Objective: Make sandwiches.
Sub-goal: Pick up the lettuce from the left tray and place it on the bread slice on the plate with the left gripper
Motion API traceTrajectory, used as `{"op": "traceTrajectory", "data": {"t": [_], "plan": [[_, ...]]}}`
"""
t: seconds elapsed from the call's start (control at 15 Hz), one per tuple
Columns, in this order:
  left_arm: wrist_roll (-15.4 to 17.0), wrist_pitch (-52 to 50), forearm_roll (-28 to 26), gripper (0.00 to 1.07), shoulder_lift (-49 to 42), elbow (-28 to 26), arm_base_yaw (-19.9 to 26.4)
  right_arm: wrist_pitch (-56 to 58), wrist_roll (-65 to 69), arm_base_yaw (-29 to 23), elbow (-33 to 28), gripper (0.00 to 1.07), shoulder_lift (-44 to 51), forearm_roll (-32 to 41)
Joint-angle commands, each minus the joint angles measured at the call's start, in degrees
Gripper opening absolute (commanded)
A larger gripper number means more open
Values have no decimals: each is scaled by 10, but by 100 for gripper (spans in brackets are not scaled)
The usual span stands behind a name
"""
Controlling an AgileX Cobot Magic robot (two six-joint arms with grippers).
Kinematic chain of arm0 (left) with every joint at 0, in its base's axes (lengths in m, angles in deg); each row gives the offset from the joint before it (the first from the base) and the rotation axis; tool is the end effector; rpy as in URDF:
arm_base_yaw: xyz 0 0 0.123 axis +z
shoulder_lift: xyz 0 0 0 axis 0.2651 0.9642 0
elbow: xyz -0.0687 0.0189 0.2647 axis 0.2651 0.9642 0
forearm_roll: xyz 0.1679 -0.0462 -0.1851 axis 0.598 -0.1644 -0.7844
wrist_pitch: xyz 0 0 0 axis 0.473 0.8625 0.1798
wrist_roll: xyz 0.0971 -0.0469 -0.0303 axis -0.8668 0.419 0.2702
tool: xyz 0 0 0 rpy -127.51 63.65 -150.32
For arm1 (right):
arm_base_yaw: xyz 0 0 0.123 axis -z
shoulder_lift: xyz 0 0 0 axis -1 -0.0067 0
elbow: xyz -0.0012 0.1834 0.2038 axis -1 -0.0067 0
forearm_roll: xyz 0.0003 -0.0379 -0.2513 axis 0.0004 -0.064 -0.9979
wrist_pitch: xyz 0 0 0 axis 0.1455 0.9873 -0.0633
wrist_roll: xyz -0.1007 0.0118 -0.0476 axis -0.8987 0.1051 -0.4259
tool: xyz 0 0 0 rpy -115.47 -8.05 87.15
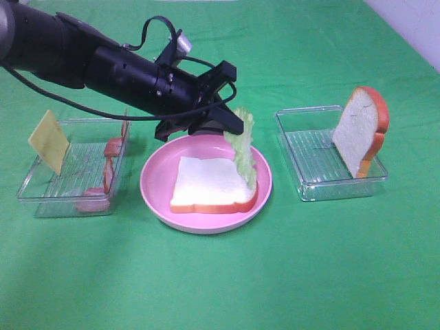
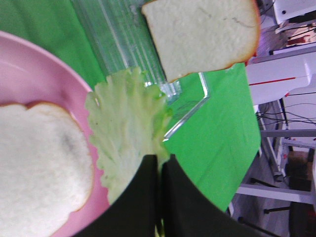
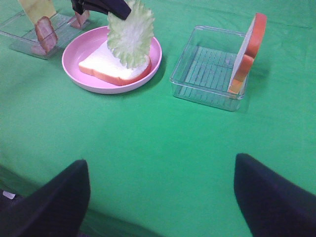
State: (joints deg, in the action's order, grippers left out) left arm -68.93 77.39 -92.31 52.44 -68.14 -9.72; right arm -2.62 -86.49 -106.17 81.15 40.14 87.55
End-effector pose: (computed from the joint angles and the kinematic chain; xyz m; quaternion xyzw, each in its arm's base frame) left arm 0.3708 -0.2513 0.1449 0.0469 0.8873 -0.4375 0.1385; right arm 0.0182 0.0169 0.2718 -0.1955 0.8319 0.0869 0.5120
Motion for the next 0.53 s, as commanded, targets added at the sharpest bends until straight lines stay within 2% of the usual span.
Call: {"op": "traceTrajectory", "data": {"t": [0.07, 0.27, 0.47, 0.53], "plan": [[19, -5, 68, 0, 11, -3, 2, -5, -5, 1, -2, 74, 14, 3], [61, -57, 151, 0, 15, -3, 2, -5, -5, 1, -2, 74, 14, 3], [76, -74, 196, 0, 15, -3, 2, -5, -5, 1, -2, 74, 14, 3], [95, -74, 212, 0, 15, -3, 2, -5, -5, 1, -2, 74, 14, 3]]}}
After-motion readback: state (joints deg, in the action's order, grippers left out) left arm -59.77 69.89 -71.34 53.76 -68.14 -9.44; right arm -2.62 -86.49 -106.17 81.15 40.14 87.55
